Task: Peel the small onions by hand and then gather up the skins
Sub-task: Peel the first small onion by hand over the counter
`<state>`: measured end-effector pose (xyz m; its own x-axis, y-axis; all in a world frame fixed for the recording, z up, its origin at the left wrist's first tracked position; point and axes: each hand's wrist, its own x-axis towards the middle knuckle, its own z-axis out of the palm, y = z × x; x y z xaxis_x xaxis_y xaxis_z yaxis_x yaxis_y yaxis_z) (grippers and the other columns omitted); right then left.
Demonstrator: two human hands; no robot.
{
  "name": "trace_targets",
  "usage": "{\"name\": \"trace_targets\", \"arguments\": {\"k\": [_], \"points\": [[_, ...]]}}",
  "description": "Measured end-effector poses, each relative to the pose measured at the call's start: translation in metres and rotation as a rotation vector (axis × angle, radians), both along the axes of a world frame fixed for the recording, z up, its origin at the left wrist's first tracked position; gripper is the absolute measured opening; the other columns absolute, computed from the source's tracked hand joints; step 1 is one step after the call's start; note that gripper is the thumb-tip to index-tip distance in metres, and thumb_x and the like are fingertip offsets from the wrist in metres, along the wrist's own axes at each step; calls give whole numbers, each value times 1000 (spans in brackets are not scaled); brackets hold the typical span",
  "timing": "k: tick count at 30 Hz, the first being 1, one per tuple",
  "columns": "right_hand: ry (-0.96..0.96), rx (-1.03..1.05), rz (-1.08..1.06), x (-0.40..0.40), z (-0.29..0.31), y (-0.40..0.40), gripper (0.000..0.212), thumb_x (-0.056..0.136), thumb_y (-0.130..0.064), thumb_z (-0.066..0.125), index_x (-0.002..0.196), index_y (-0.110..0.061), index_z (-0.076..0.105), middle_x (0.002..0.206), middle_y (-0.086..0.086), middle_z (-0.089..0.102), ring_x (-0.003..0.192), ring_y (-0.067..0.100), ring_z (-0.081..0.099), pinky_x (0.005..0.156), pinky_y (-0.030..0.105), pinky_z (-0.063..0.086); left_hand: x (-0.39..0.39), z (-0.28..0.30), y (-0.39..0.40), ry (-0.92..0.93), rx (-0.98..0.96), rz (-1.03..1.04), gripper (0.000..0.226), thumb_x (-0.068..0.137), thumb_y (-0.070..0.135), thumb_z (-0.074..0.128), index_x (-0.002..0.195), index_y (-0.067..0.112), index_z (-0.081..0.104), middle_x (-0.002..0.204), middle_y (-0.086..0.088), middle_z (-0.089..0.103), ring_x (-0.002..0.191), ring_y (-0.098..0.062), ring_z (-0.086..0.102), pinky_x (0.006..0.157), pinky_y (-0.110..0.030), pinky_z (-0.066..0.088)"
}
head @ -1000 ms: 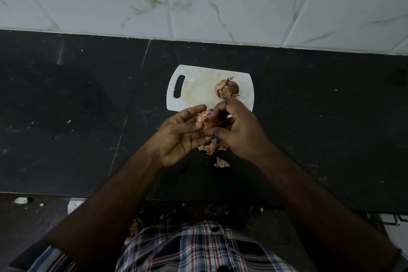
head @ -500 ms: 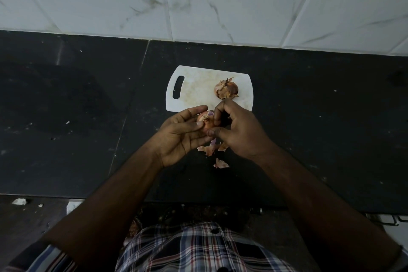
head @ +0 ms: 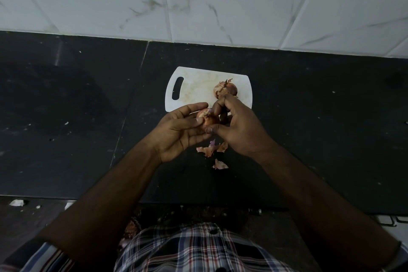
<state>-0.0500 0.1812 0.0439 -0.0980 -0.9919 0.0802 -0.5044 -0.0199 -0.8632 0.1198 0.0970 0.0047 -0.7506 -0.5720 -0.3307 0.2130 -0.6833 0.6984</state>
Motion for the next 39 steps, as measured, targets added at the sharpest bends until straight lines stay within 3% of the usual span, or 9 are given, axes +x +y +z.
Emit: {"name": "trace_targets", "arguments": {"k": [4,9,12,17,21,27,34,37,39], "points": [[11,10,17,-1,0,-1,32,80,-3,77,88,-21,52,98,2,60,79,5,61,58,21,56,0,0,2,-13,-11,-14,47,83,0,66,129,7,61,121,-18,68,94,-30,72,84,-40,62],[42,29,50,-1,1,0,41,82,-5,76,80,-33,46,89,-2,59,75,8,62,59,26,58,0,3,3,-32,-17,-6,44,86,-1,61,129,7,60,119,-17,70,95,-30,72,86,-42,61],[13,16,58,-4,4,-2,39,80,-6,78,80,-31,48,84,-6,59,76,4,58,63,21,54,0,6,4,-22,2,-3,42,86,-1,60,127,7,62,117,-17,70,95,-30,73,82,-40,62],[-38,-57,7,-9,5,-3,36,79,-5,77,85,-31,54,94,-5,66,93,11,62,75,38,57,1,11,5,3,20,2,43,87,-2,58,129,5,60,119,-19,69,100,-37,72,76,-37,62],[4,-138,-42,-5,4,1,38,80,-4,76,82,-35,55,89,-1,69,94,13,66,74,33,59,2,12,6,-10,18,15,43,85,-1,61,128,6,61,116,-19,70,101,-40,72,77,-37,62],[98,-247,-105,-6,-8,1,19,81,1,74,83,-14,63,80,-1,68,81,12,67,66,35,59,-4,18,8,-39,13,33,45,85,0,60,130,4,60,116,-18,70,96,-38,73,72,-34,62],[242,-286,-72,0,-13,8,26,83,8,58,88,-18,57,87,-8,55,84,8,55,70,18,46,-8,19,12,-23,28,47,46,84,2,61,130,5,60,117,-18,69,93,-36,73,75,-35,64],[173,-173,-48,-7,-7,10,28,89,4,61,93,-23,58,90,-12,57,87,-4,58,69,6,45,-3,14,10,24,57,44,45,86,0,62,130,7,60,127,-20,65,103,-42,70,83,-39,61],[133,-158,-87,-15,-4,10,23,90,-2,66,101,-21,64,94,-17,62,91,-7,60,75,6,45,1,10,8,57,64,39,49,83,1,67,131,9,60,133,-21,63,110,-47,66,88,-41,59]]}}
